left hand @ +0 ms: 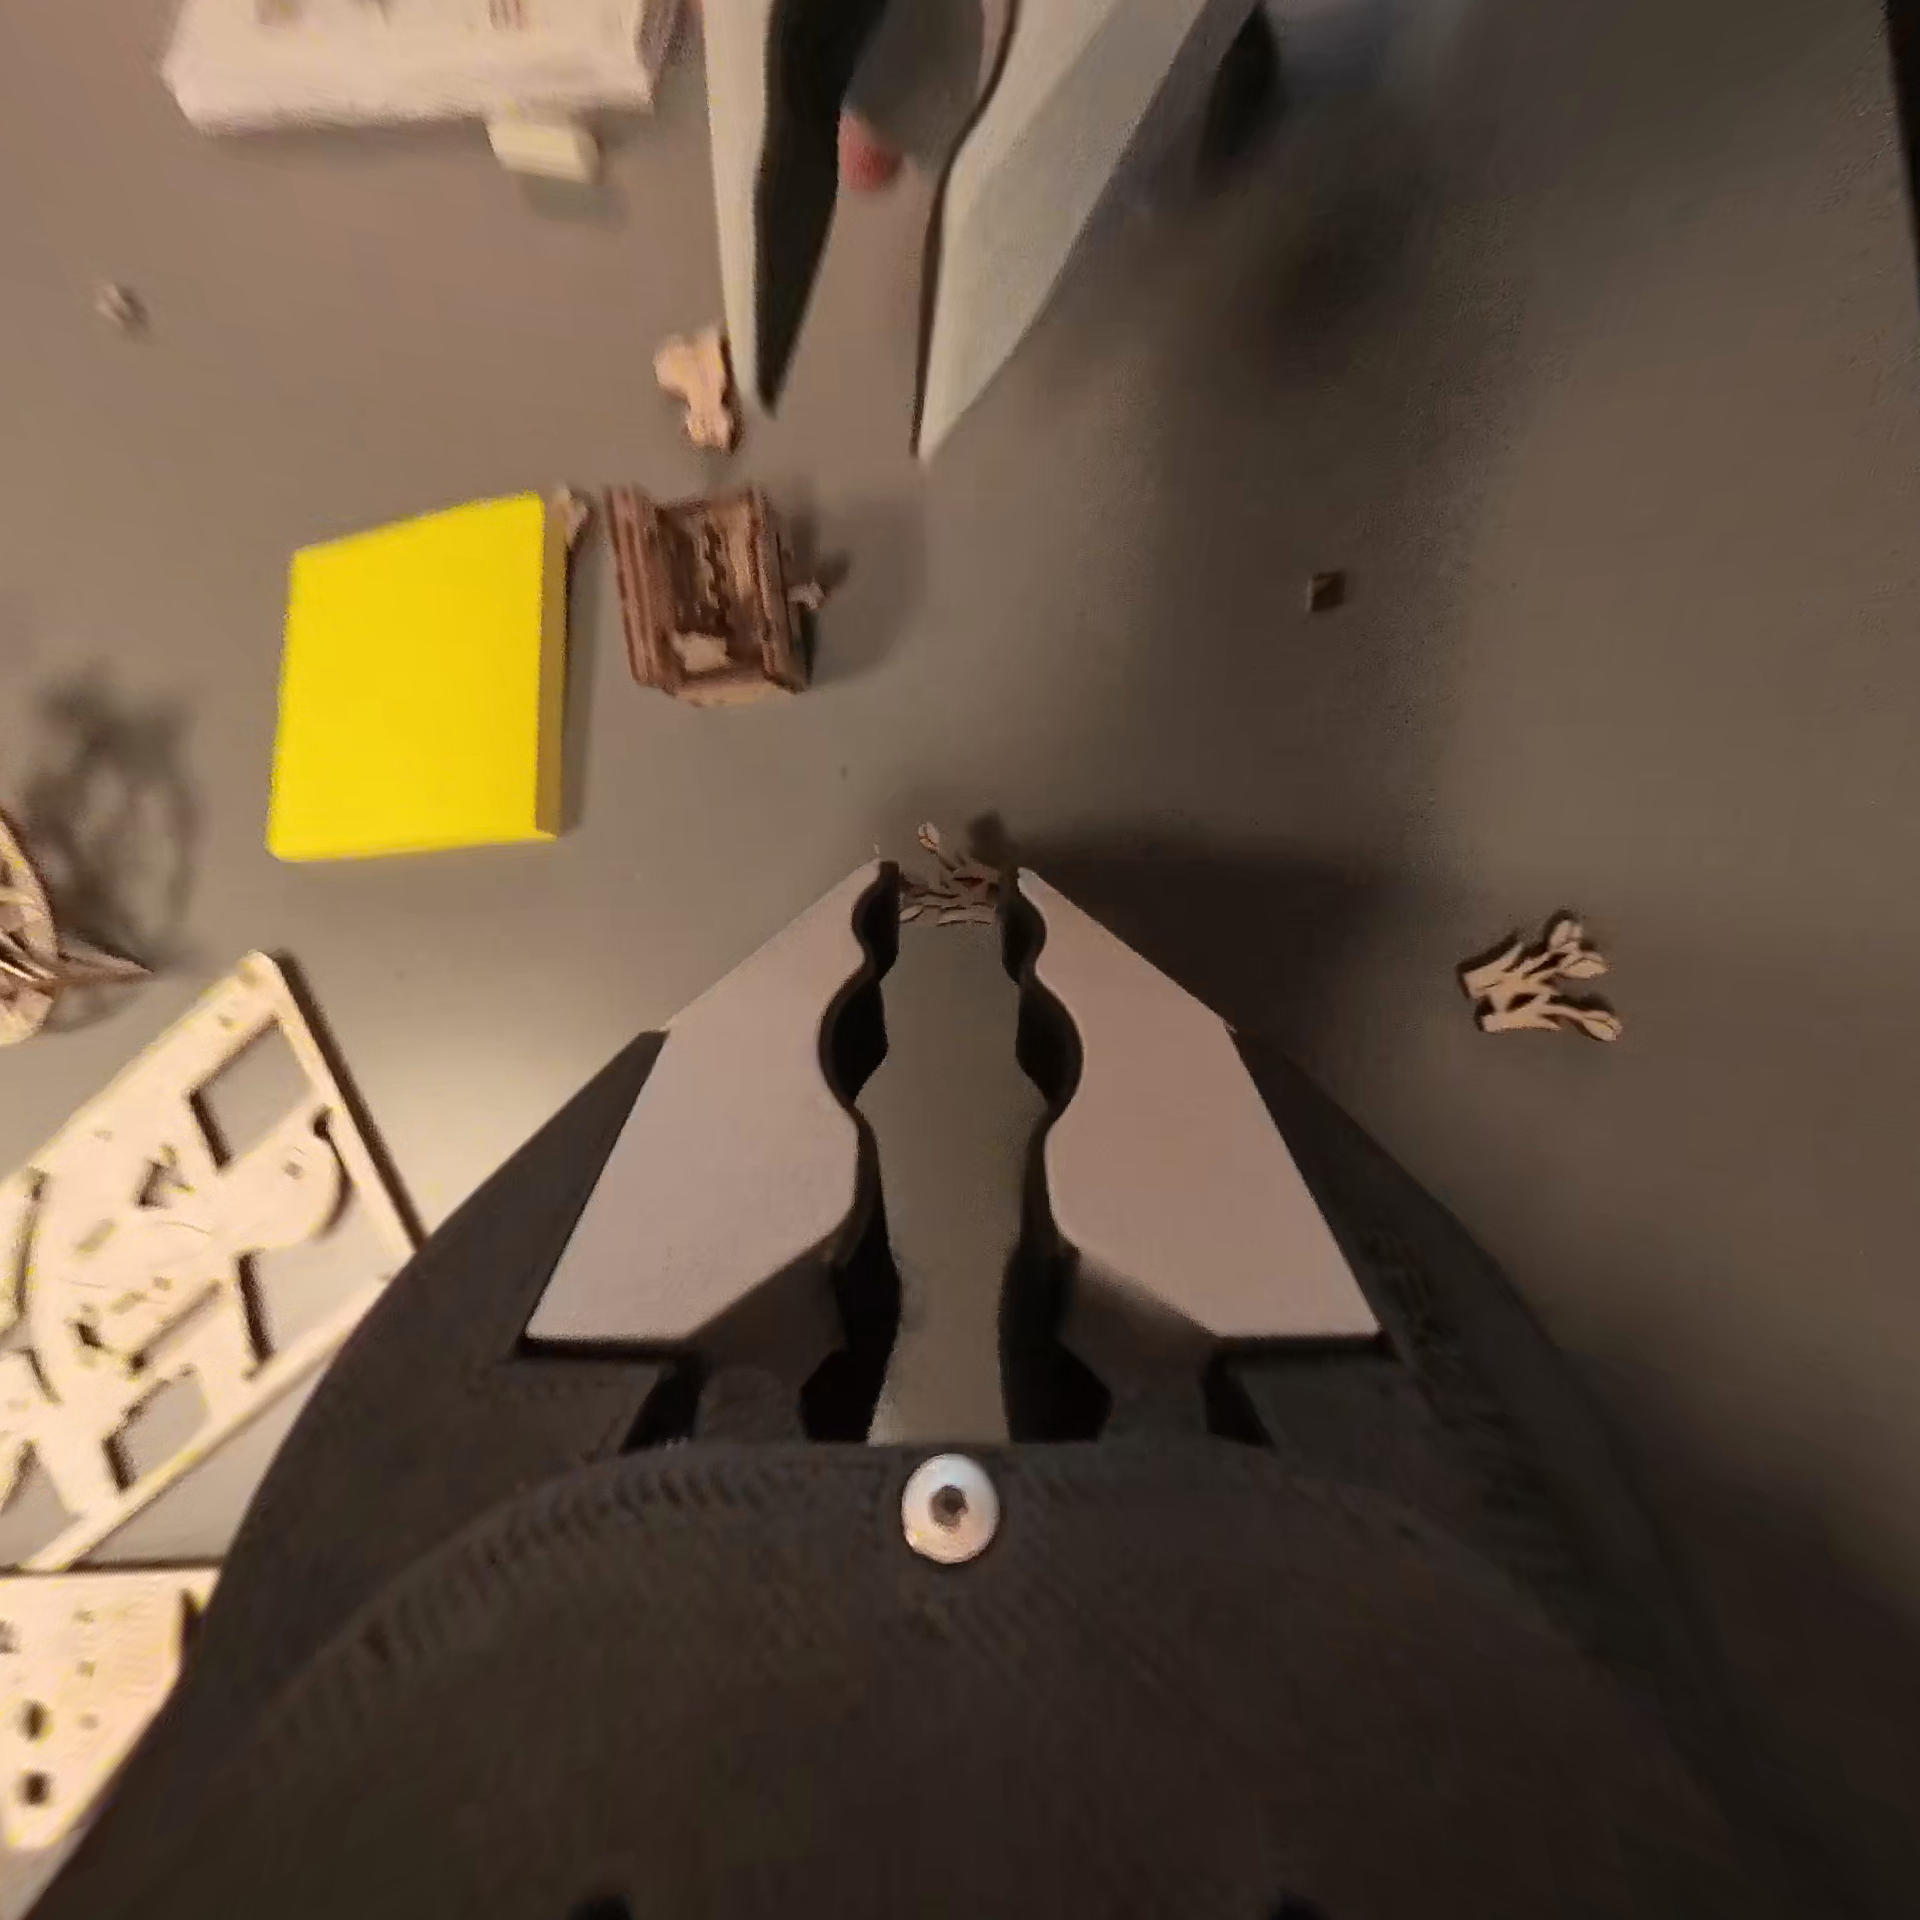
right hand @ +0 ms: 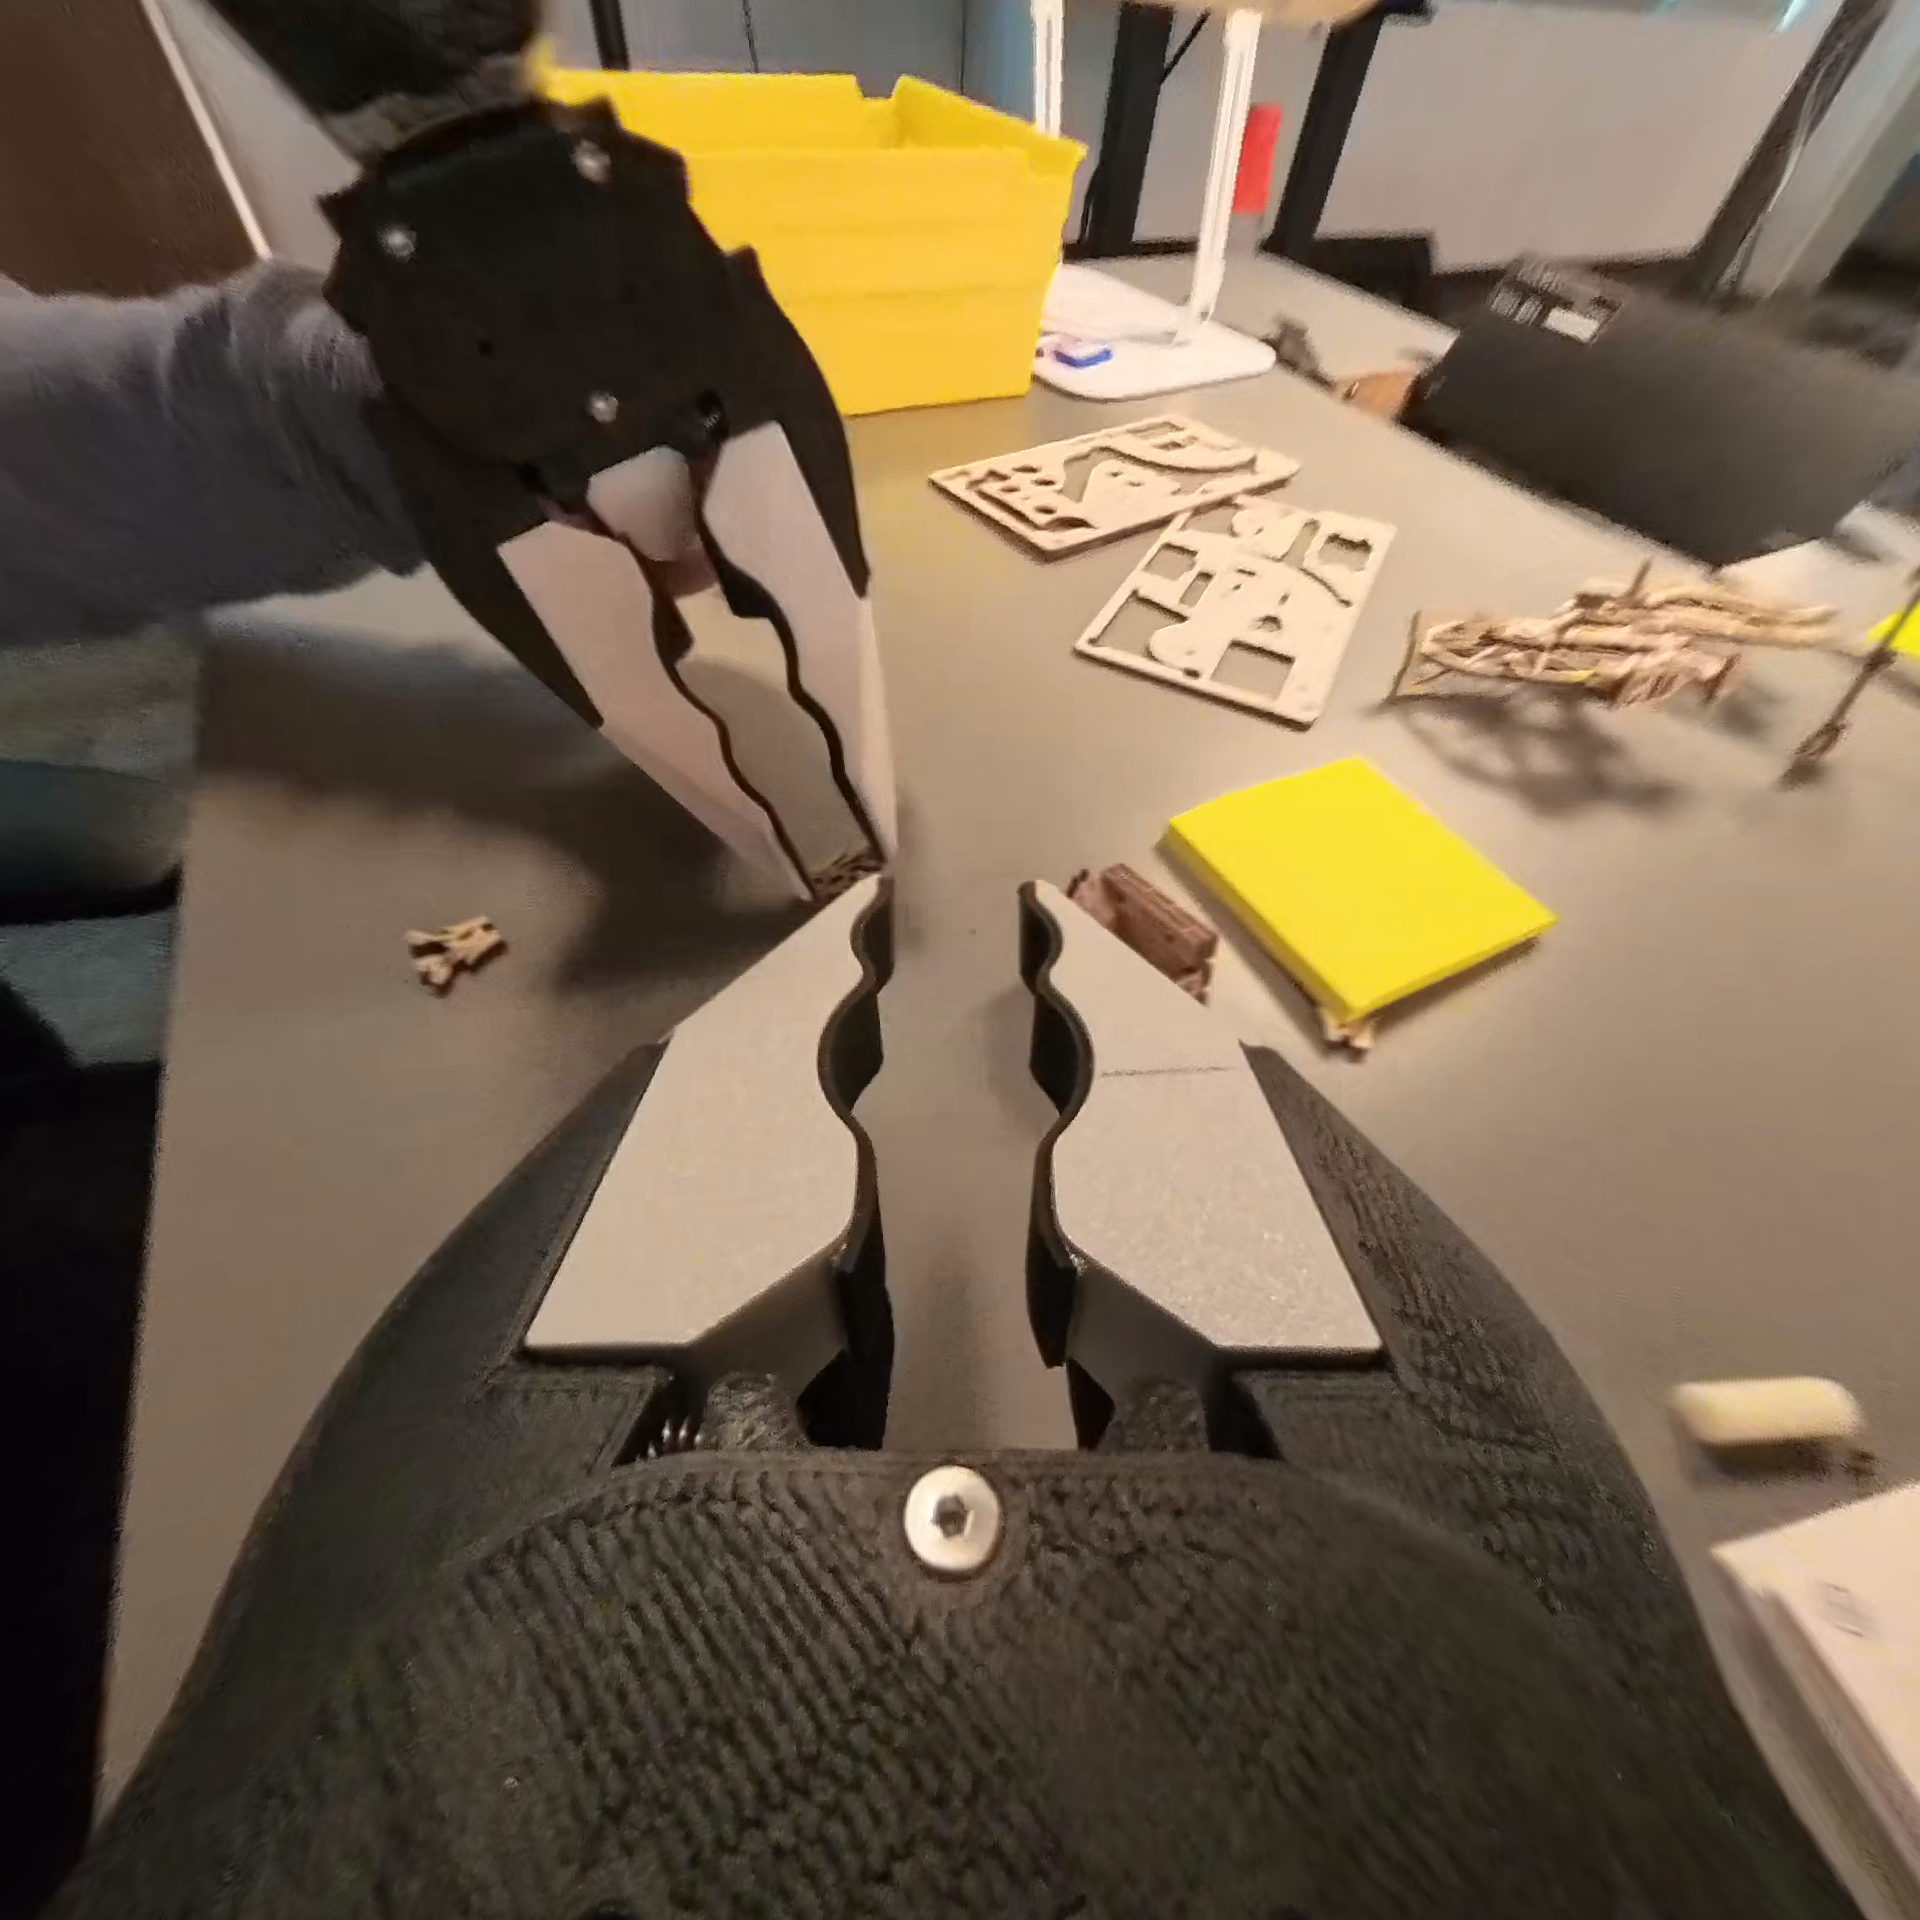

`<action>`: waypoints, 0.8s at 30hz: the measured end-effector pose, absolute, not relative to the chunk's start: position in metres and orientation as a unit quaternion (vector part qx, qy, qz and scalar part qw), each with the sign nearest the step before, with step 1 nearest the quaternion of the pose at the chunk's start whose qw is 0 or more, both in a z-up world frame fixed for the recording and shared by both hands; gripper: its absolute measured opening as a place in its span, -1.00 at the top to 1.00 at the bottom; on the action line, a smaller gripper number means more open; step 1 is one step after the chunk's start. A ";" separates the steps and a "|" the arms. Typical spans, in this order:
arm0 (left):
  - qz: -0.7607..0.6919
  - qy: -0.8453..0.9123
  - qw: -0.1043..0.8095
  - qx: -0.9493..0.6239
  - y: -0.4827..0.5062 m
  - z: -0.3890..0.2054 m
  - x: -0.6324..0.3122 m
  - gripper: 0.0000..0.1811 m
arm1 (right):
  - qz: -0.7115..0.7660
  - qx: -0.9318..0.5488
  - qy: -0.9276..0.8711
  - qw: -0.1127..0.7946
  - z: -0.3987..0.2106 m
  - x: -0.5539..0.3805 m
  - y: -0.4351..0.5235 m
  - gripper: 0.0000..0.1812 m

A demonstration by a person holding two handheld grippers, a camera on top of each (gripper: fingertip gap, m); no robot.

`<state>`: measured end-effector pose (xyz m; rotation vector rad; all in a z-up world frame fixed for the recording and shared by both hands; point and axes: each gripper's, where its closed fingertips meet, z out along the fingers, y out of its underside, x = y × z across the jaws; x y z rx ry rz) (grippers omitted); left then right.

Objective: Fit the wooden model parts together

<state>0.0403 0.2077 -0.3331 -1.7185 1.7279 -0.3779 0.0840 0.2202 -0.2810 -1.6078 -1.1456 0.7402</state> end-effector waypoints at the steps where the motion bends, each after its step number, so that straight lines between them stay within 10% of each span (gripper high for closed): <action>1: -0.141 0.667 0.363 -0.635 0.207 -0.327 0.045 0.81 | 0.314 -0.674 -0.466 0.480 -0.283 0.081 0.219 0.79; 7: -0.121 0.668 0.506 -0.532 0.200 -0.292 0.064 0.81 | 0.422 -0.692 -0.416 0.412 -0.278 0.068 0.206 0.87; 24: -0.109 0.675 0.540 -0.492 0.199 -0.285 0.074 0.80 | 0.469 -0.689 -0.403 0.379 -0.278 0.068 0.204 0.99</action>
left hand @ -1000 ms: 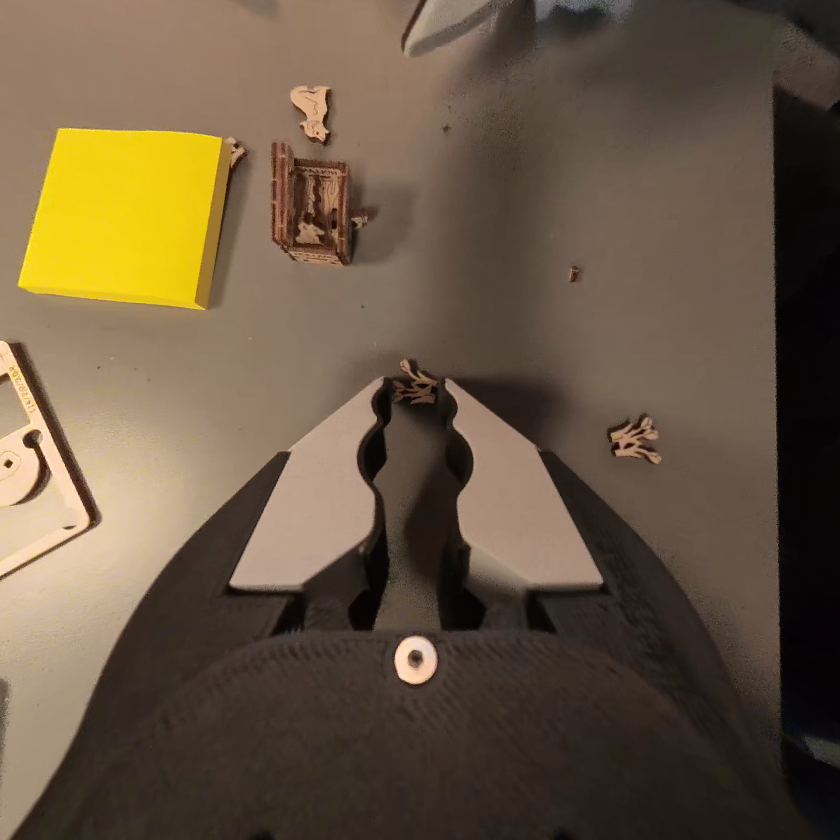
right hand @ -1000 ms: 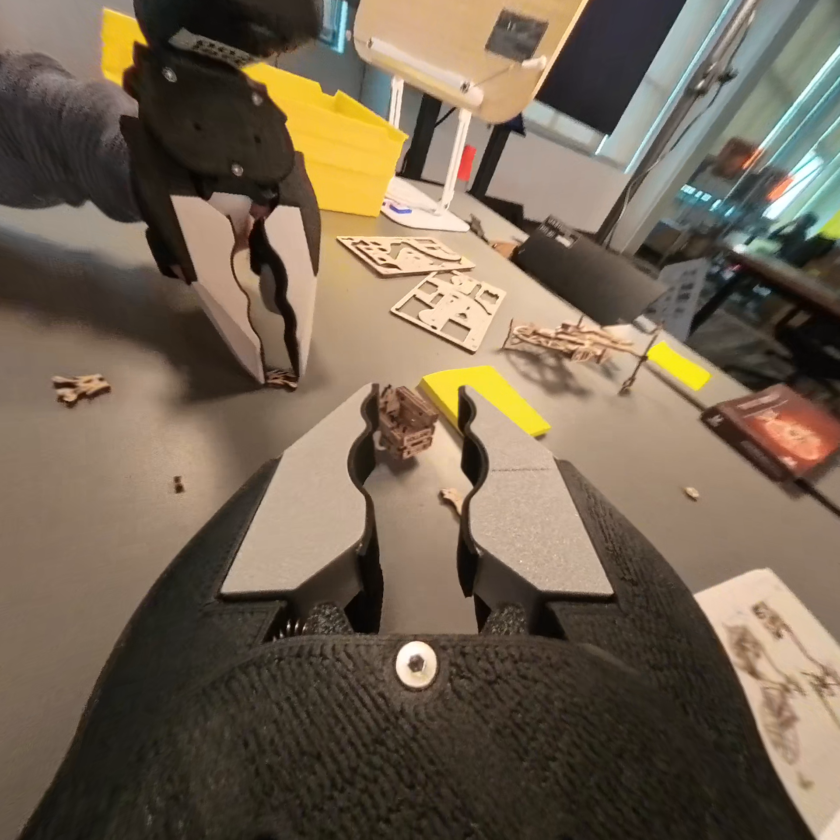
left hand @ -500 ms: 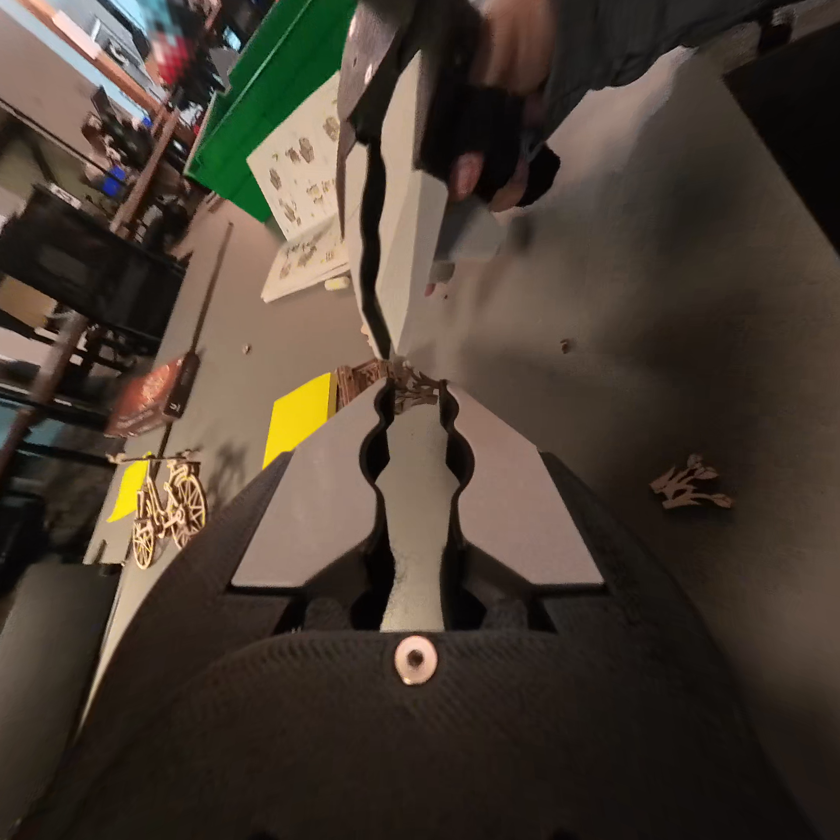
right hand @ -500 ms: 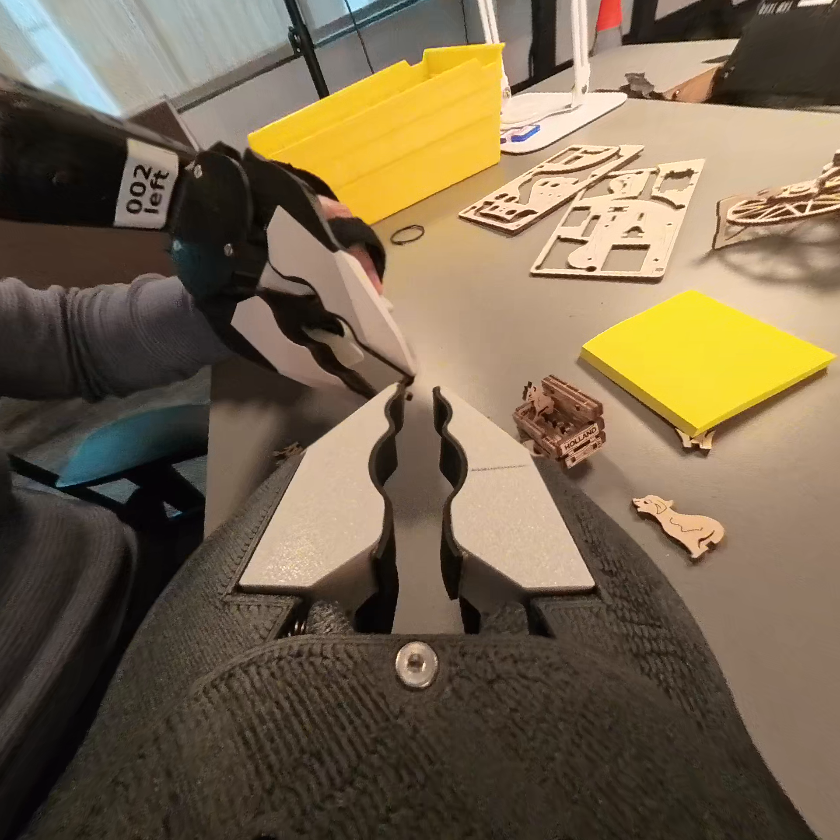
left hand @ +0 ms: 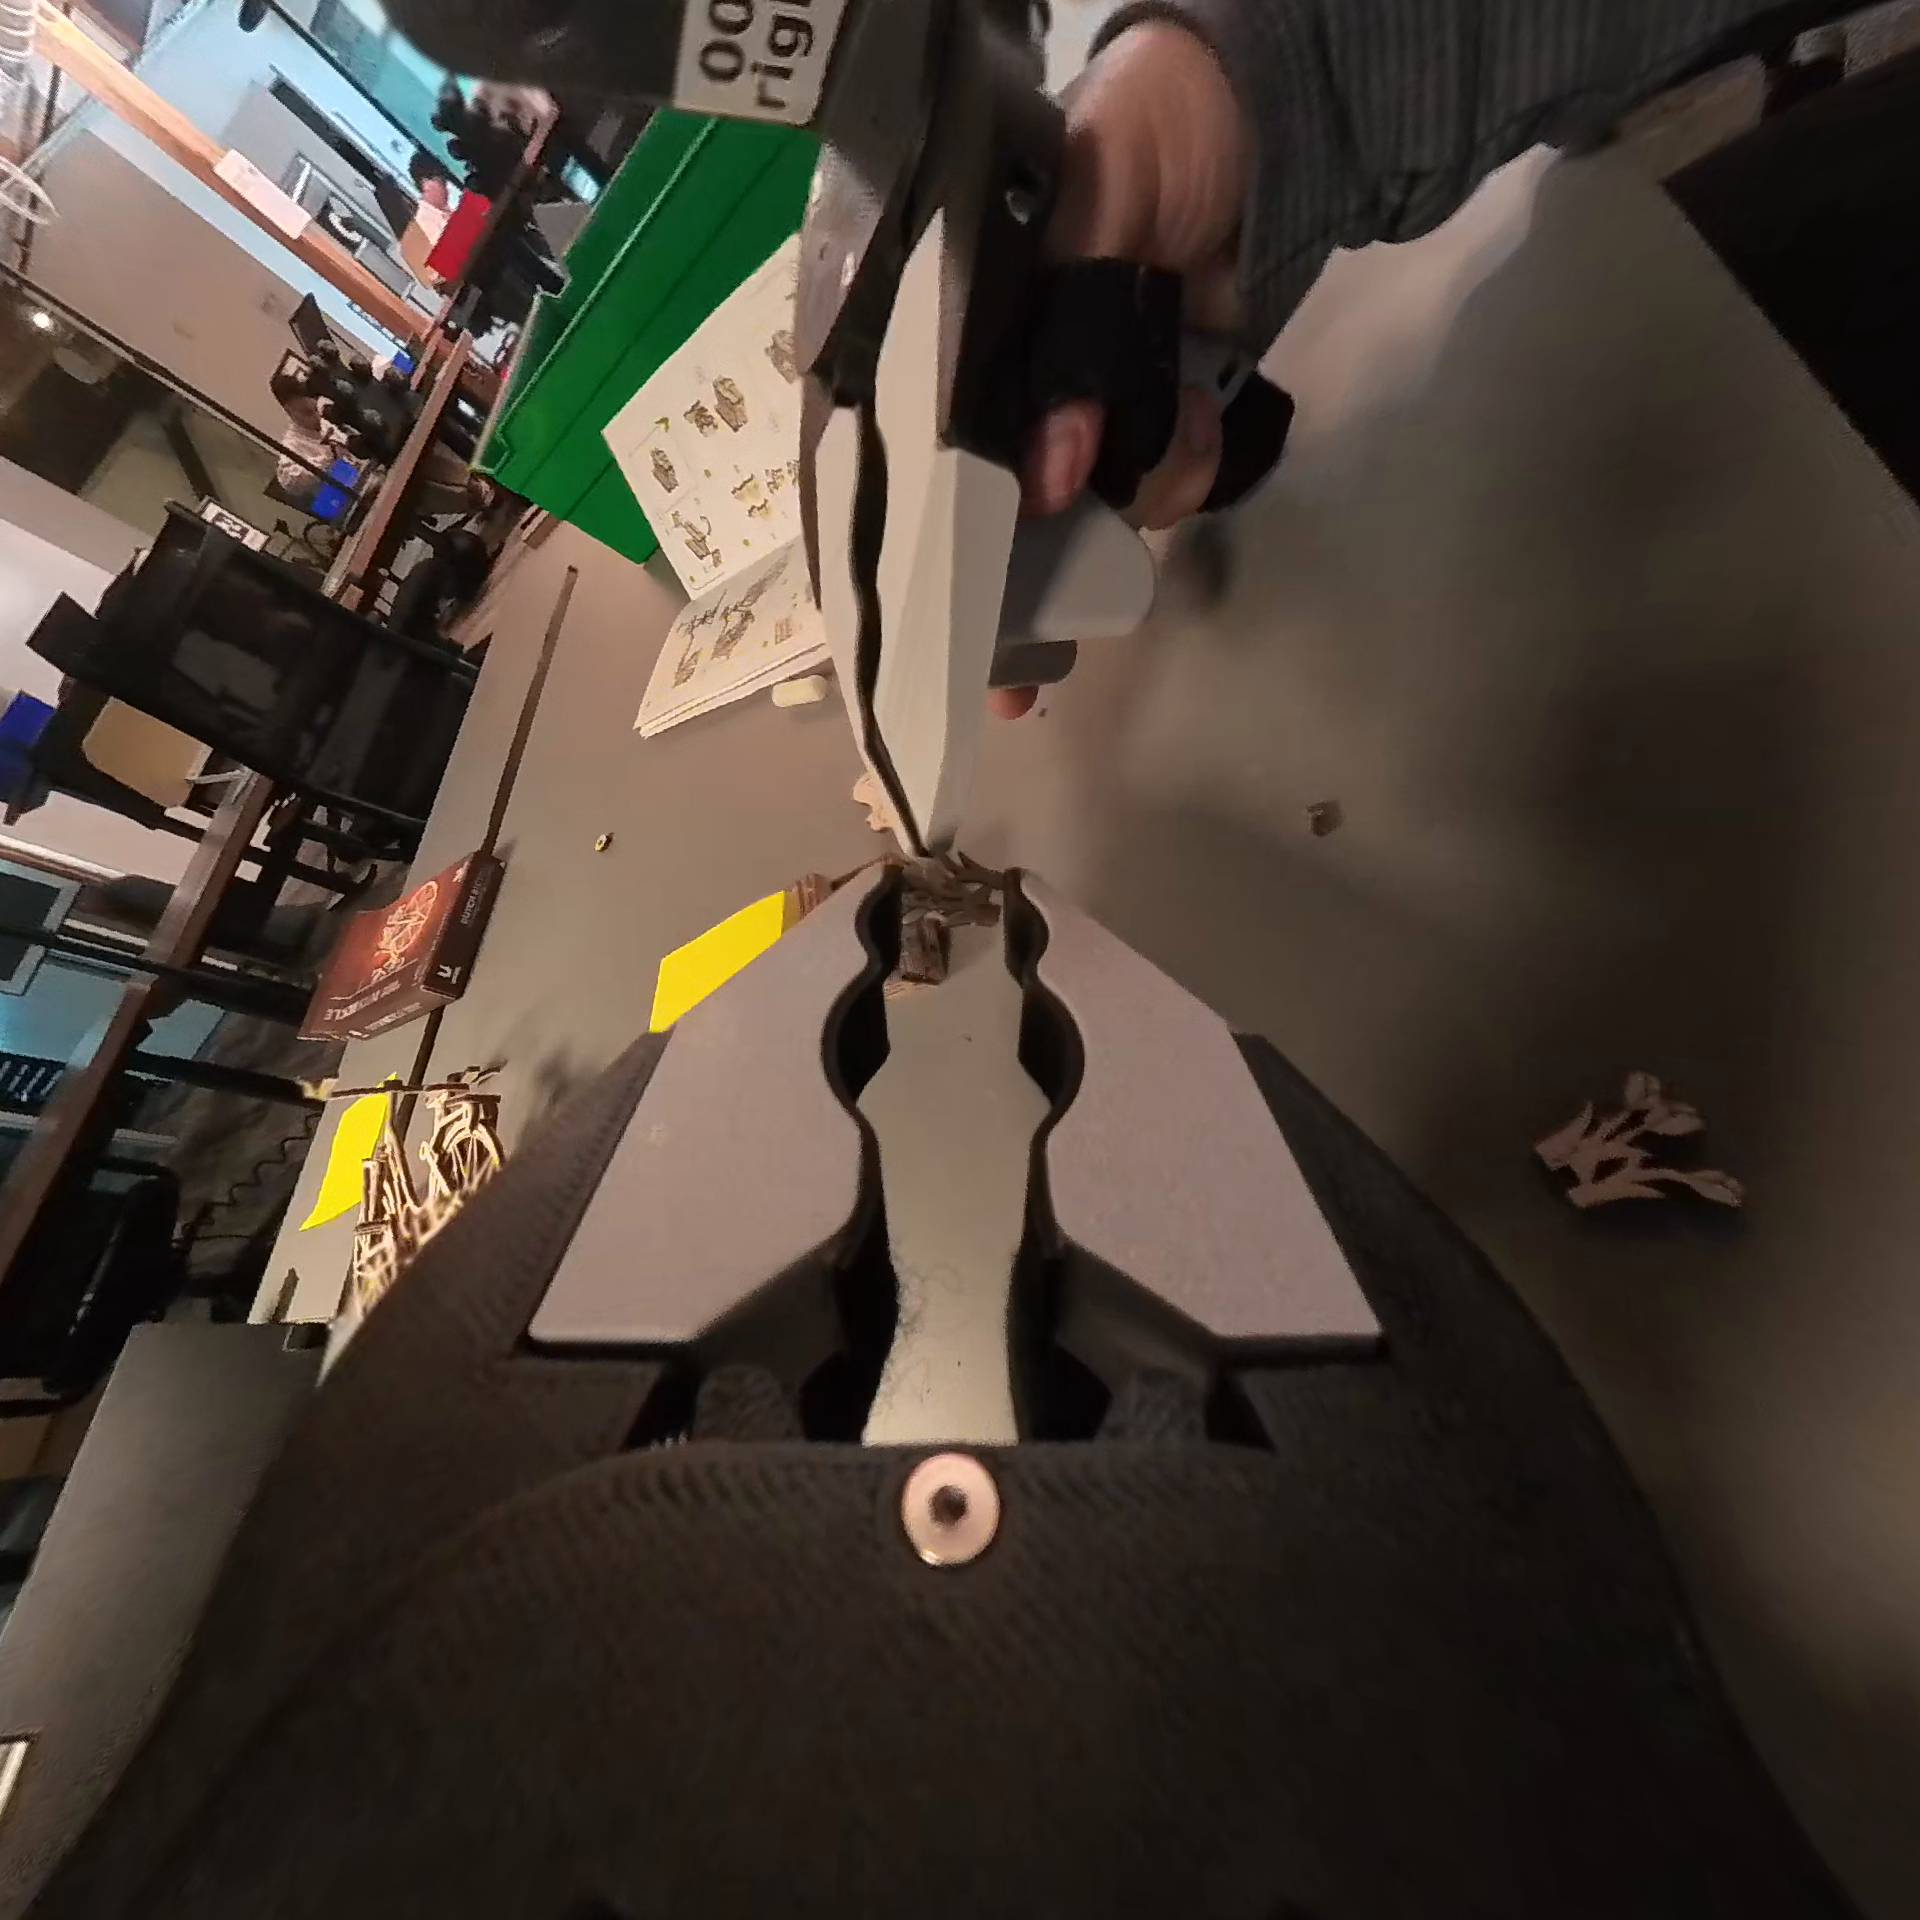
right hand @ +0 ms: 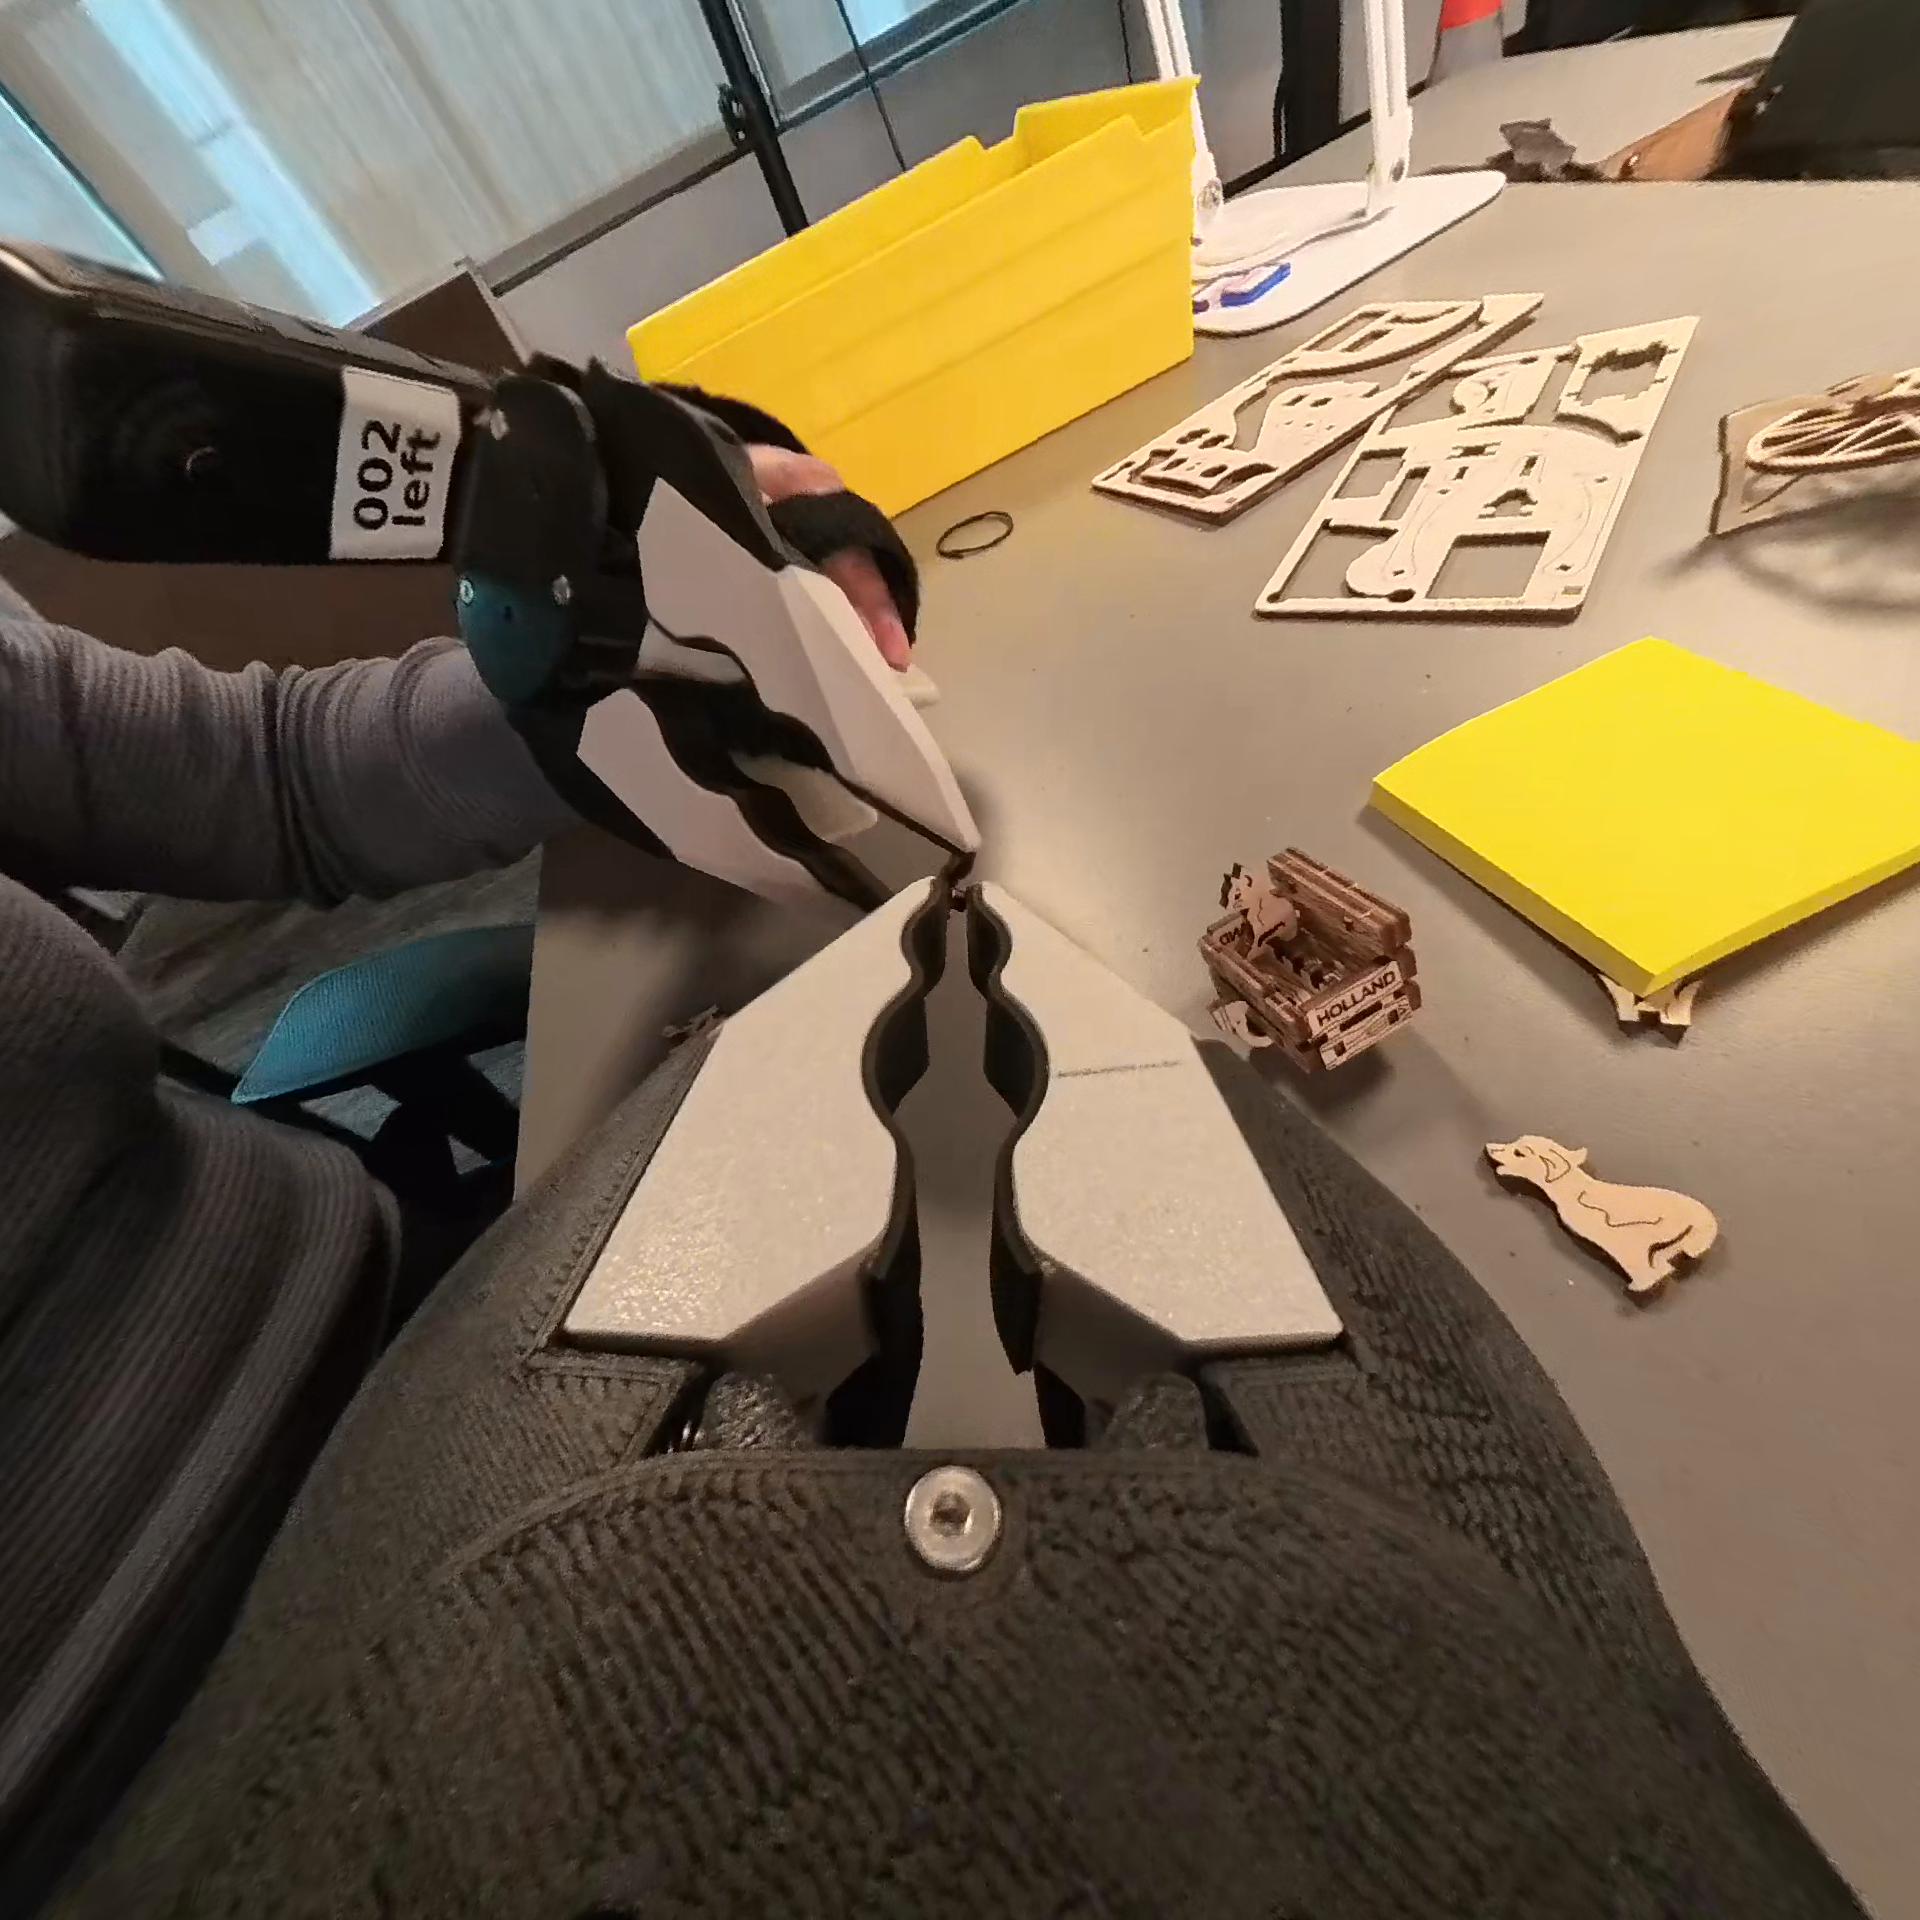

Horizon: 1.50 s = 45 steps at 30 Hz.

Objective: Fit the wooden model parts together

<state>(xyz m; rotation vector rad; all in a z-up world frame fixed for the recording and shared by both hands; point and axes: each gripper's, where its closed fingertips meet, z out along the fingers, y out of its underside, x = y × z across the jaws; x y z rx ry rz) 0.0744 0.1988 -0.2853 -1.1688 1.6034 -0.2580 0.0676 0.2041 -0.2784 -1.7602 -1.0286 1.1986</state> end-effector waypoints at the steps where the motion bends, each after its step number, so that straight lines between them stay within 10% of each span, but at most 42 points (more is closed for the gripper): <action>1: -0.116 0.668 0.541 -0.498 0.200 -0.284 0.075 0.80 | 0.469 -0.687 -0.399 0.386 -0.277 0.068 0.205 0.99; 18: -0.313 0.449 0.572 -0.610 0.224 -0.239 0.088 0.60 | 0.439 -0.578 -0.326 0.606 -0.213 0.082 0.225 1.00; 45: -0.224 0.629 0.512 -0.541 0.197 -0.270 0.102 1.00 | 0.252 -0.587 -0.574 0.513 -0.251 0.090 0.193 0.99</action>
